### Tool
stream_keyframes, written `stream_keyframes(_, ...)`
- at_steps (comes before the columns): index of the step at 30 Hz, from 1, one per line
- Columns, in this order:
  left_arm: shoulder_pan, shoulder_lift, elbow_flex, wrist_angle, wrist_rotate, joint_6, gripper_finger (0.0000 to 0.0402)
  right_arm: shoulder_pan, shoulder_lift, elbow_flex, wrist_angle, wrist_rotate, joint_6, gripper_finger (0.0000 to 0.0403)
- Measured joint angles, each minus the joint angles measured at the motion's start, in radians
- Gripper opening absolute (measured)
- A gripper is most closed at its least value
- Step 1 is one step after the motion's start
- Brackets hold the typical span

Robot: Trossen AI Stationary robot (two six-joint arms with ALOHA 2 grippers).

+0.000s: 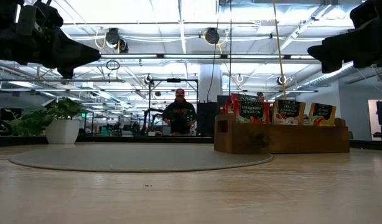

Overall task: Pick & Place Tea
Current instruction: Return to Home Position

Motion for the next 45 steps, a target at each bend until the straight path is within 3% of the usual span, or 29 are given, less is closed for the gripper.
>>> stream_keyframes(45,0.000,0.000,0.001,0.000,0.000,0.000,0.0047,0.000,0.000,0.000,0.000,0.000,0.000,0.0175)
